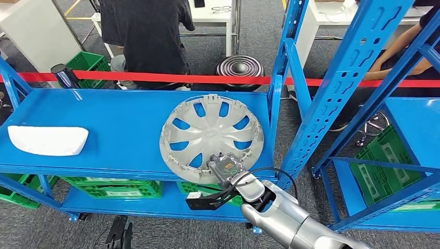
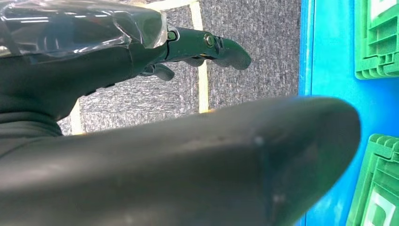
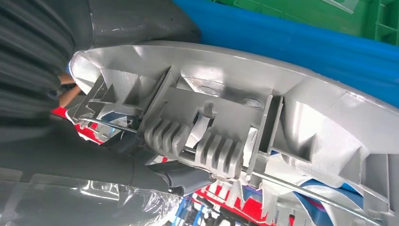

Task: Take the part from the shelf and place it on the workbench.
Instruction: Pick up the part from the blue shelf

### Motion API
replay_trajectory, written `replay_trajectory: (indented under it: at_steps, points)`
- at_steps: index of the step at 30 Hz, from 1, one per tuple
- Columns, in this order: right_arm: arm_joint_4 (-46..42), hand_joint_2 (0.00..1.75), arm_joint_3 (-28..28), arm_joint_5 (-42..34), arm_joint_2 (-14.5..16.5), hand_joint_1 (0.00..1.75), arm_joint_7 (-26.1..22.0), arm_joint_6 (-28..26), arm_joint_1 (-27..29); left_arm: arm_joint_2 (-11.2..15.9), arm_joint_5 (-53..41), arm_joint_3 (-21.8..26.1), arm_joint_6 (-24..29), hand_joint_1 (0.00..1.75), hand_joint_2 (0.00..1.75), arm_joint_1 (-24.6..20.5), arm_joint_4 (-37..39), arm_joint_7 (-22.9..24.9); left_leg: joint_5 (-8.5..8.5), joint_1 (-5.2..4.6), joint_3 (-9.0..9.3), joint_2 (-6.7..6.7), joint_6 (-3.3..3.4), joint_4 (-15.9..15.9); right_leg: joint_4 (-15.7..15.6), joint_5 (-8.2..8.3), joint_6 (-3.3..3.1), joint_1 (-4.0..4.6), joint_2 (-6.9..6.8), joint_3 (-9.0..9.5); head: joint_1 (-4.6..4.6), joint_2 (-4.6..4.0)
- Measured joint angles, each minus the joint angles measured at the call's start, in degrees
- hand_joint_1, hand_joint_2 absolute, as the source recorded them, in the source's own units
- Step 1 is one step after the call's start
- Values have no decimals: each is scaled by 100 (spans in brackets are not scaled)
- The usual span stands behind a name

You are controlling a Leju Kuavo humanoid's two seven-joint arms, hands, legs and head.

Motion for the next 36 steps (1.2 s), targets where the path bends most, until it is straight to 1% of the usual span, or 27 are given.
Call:
replay_trajectory:
  at_steps: [3,4,5,6,8,9,10,11,13,14,15,16,18,19,20,21,23,24,25,26,28,29,30,31,34,35,36]
  points:
    - [0,175,-18,0,-2,171,11,-5,-3,4,0,0,0,0,0,-6,-2,2,33,-41,25,11,137,-104,-34,30,128,-9,15,-13,2,0]
    - [2,175,-28,0,-9,172,16,-6,-7,1,0,0,0,0,0,-11,-4,1,79,-40,50,17,190,-169,15,-3,145,-10,14,-44,9,0]
    - [7,175,-36,0,-20,173,20,-7,-10,-3,0,0,0,0,0,-17,-7,1,130,-36,69,24,241,-234,168,-90,136,-5,13,-127,16,0]
    - [14,175,-43,-14,-32,174,10,-21,-9,-8,0,0,-1,0,0,-21,-8,1,173,-31,77,32,277,-280,450,-233,105,-1,11,-272,24,0]
    - [-133,175,-129,-343,-24,175,-272,-240,86,-15,5,0,-32,0,0,-16,-8,-25,203,-56,41,34,315,-288,1233,-572,52,8,12,-650,28,0]
    - [-431,175,-268,-777,-35,175,-567,-375,202,-21,11,0,-54,0,0,-1,-8,-56,207,-66,19,30,319,-279,1523,-671,56,10,11,-785,31,0]
    - [-871,175,-488,-1412,-44,175,-872,-495,340,-34,19,-2,-76,0,0,20,-6,-95,209,-72,-4,25,319,-261,1614,-683,83,11,11,-825,32,0]
    - [-1419,175,-747,-2282,-62,175,-1103,-543,445,-47,29,-4,-84,0,0,41,-4,-131,205,-73,-31,21,310,-231,1464,-602,129,9,8,-748,34,0]
    - [-2427,175,-1234,-4361,-50,175,-1243,-545,488,-85,48,-13,-87,0,0,55,-1,-175,170,-77,-87,26,259,-131,686,-314,212,2,-5,-355,33,0]
    - [-2808,175,-1408,-5357,-36,175,-1269,-544,467,-96,56,-16,-86,0,0,49,1,-189,143,-82,-112,23,222,-74,349,-206,214,5,-13,-181,28,0]
    - [-3111,175,-1544,-6128,-30,175,-1321,-535,473,-107,63,-19,-85,0,0,44,2,-199,120,-84,-132,15,184,-33,139,-152,189,18,-20,-70,28,0]
    - [-3349,175,-1640,-6605,-31,175,-1398,-526,507,-113,71,-20,-86,0,0,44,4,-206,107,-81,-147,5,148,-10,69,-147,142,39,-26,-38,26,0]
    - [-3672,175,-1747,-6657,-39,175,-1559,-508,607,-118,79,-21,-87,0,0,53,11,-216,102,-56,-167,-7,96,1,61,-128,56,48,-32,-19,27,0]
    - [-3777,175,-1782,-6387,-44,175,-1619,-507,649,-120,81,-22,-90,0,0,56,15,-220,64,-44,-192,-6,69,48,54,-114,26,33,-32,-12,23,0]
    - [-3850,175,-1812,-6091,-50,175,-1656,-506,681,-118,84,-23,-91,0,0,55,19,-224,-31,-33,-252,-5,39,185,46,-99,-1,11,-31,-4,16,0]
    - [-3903,175,-1839,-5871,-60,175,-1678,-507,706,-115,87,-24,-93,0,0,55,23,-227,-181,-20,-364,-4,7,437,43,-89,-20,-8,-30,-8,10,0]
    - [-3975,175,-1892,-5702,-87,175,-1699,-516,756,-110,101,-24,-95,0,0,56,39,-233,-538,2,-704,-3,-58,1181,46,-85,-33,-2,-26,-18,2,0]
    - [-3999,175,-1911,-5709,-100,175,-1713,-520,785,-110,110,-25,-98,0,0,56,49,-237,-633,11,-855,-3,-76,1486,48,-86,-32,2,-23,-21,2,0]
    - [-4025,175,-1927,-5746,-108,175,-1735,-522,813,-112,118,-25,-102,0,0,57,57,-246,-622,17,-930,-2,-85,1612,49,-88,-32,4,-19,-20,2,0]
    - [-4051,175,-1939,-5806,-113,175,-1762,-522,836,-114,123,-26,-110,0,0,55,62,-261,-499,21,-899,-2,-83,1505,50,-90,-31,4,-13,-16,2,0]
    - [-4109,175,-1963,-5977,-115,175,-1805,-504,857,-111,127,-26,-133,0,0,51,63,-297,-82,23,-600,-1,-47,777,47,-99,-18,3,1,-6,2,0]
    - [-4134,175,-1981,-6088,-115,175,-1814,-471,853,-109,129,-27,-143,0,0,47,64,-315,66,9,-441,-2,-18,411,47,-103,-6,22,7,-12,3,0]
    - [-4152,175,-2000,-6220,-116,175,-1808,-413,848,-107,132,-28,-145,0,0,45,66,-333,142,-7,-338,-1,13,167,46,-105,12,36,10,-25,4,0]
    - [-4162,175,-2021,-6396,-121,175,-1788,-320,843,-107,133,-31,-137,0,0,43,67,-354,148,-27,-296,-2,43,56,44,-104,33,48,11,-39,5,0]
    - [-4157,175,-2087,-7532,-171,175,-1593,407,847,-111,89,-80,-72,0,0,26,68,-418,159,-48,-267,-3,156,-20,43,-117,121,44,5,-64,8,0]
    - [-4148,175,-2109,-8108,-204,175,-1503,797,853,-116,67,-107,-48,0,44,7,68,-434,180,-42,-246,-1,203,-60,134,-170,128,41,2,-113,11,0]
    - [-4135,175,-2126,-8705,-243,175,-1415,1210,868,-124,49,-131,-16,0,87,-19,69,-447,201,-36,-226,0,243,-98,354,-276,115,41,0,-226,14,0]
